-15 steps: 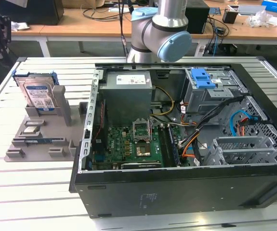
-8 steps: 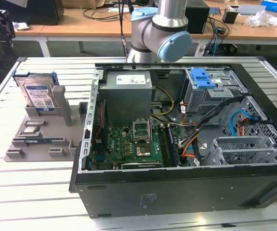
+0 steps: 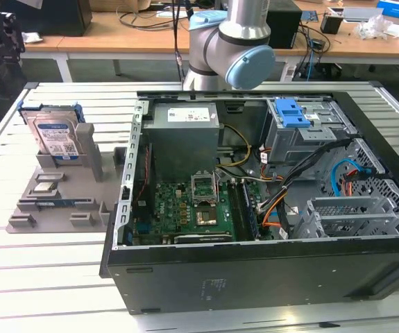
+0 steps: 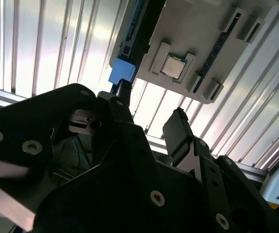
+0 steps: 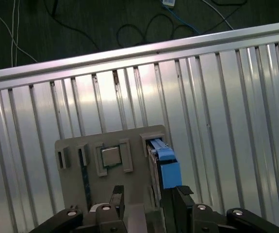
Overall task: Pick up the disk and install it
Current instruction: 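Pick up the disk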
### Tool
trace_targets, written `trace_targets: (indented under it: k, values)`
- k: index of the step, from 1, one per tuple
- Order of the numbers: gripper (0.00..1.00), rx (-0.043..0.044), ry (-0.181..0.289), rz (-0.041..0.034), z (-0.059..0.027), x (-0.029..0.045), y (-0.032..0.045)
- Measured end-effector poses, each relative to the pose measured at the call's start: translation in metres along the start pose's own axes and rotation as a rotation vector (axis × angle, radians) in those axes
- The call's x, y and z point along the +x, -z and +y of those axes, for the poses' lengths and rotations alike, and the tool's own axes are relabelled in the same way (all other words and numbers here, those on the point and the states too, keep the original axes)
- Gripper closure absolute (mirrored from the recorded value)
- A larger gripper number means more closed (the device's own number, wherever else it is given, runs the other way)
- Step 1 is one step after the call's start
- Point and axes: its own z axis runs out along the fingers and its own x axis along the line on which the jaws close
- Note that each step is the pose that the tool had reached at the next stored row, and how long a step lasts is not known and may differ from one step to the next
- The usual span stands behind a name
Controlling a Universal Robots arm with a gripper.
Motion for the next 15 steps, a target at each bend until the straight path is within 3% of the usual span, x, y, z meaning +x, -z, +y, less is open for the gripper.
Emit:
trace_targets:
  k: [10,15]
  values:
    - [0.46,-0.0019,0.007,0.0005,-0.0012,-0.0154,-0.0286]
    - [0.46,-0.0017,0.042,0.0047,-0.0004,-0.0201,-0.0414]
